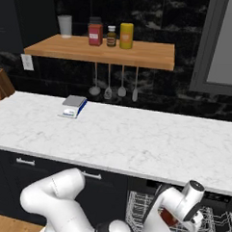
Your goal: Pick up the cup and bowl from the counter, place them in the dishwasher, and close the dishwasher door.
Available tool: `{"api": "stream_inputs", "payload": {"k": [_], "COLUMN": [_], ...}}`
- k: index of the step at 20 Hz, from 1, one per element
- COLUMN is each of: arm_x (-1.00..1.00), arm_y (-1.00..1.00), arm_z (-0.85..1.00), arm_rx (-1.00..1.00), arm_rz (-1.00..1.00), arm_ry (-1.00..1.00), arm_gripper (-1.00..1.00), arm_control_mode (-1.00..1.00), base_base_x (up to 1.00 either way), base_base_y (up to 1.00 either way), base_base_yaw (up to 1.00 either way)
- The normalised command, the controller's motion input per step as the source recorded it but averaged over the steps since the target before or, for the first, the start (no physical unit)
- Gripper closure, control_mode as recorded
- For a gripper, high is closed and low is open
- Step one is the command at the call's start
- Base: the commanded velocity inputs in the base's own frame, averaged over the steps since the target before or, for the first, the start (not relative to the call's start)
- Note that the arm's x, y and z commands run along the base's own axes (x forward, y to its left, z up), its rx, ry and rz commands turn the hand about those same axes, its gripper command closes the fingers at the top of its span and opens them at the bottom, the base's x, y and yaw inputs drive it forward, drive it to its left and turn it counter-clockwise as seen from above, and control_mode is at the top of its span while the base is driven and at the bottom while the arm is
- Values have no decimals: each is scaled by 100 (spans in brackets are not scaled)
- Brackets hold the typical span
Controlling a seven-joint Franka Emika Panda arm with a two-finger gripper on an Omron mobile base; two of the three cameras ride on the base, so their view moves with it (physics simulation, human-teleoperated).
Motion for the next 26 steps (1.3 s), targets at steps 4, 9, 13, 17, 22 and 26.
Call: {"api": "stream_inputs", "payload": {"k": [4, 9, 13, 17, 22, 26], "arm_x": [0, 0, 1, 23, 43, 39], "arm_y": [-3, -18, -25, -32, -17, -13], "arm_z": [-59, -13, 0, -1, -5, -31], "arm_rx": [0, 0, 2, 1, 0, 0], "arm_rz": [0, 0, -1, -4, -4, -3], "arm_ry": [2, -2, -2, -1, 0, 0], "arm_gripper": [100, 100, 100, 100, 100, 100], "arm_control_mode": [-100, -100, -100, -100, -100, -100], "base_base_x": [0, 0, 0, 0, 0, 0], "base_base_y": [0, 0, 0, 0, 0, 0], "base_base_yaw": [0, 0, 0, 0, 0, 0]}}
